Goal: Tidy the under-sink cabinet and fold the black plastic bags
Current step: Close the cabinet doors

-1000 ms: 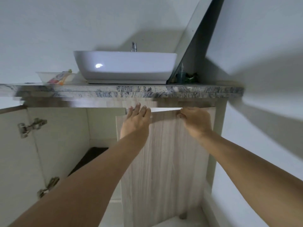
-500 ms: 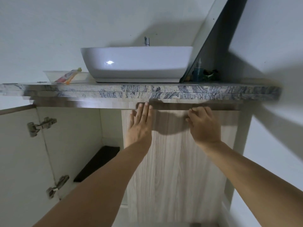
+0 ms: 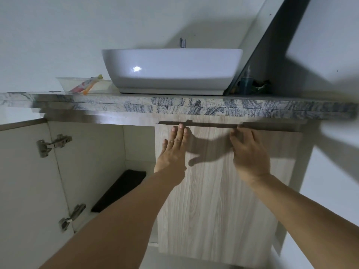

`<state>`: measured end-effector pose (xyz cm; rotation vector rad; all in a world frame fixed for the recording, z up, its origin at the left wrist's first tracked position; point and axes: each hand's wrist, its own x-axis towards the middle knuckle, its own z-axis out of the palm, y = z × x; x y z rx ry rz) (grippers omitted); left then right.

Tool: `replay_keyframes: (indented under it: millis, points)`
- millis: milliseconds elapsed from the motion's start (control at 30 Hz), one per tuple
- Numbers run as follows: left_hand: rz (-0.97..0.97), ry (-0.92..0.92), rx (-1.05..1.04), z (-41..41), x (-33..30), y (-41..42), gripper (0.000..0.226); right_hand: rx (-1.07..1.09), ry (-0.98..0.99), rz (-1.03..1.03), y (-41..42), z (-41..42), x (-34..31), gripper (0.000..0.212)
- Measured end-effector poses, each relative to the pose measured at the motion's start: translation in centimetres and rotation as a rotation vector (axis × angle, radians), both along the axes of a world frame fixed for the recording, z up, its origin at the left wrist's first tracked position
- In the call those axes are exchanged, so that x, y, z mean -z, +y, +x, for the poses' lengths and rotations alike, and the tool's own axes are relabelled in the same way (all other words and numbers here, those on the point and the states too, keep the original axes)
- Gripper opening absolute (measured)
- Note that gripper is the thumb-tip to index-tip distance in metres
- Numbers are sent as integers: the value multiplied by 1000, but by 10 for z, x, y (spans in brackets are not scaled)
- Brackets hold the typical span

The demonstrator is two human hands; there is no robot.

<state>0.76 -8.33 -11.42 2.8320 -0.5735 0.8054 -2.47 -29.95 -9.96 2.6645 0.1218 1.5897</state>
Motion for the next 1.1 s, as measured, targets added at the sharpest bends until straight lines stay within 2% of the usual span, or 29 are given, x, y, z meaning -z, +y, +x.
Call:
replay_keyframes:
  millis: [167,300,367,467,633,833,1100]
  points:
    - [191,112,32,-15,-19,28,99,27,144,35,26,-7,-15,25]
    - [342,148,-89,-36,-29,72,59,-133,296,-5,80,-19,-35,18]
    - [251,206,-156,-49,-38,103,47,-238,408,-31,111,-20,-46,21]
    - [78,316,-232,-73,-56,158,45,-358,524,-112,165,-21,-55,39]
    - [128,369,-419,-116,-87,250,55,-503,744,-32,265,-35,-66,48]
    - [83,308,-710,-174,-107,354,61,-728,720,-104,393,-55,-77,41]
    - [124,158,-972,-235,-113,472,30,-892,707,-284,536,-96,-94,54]
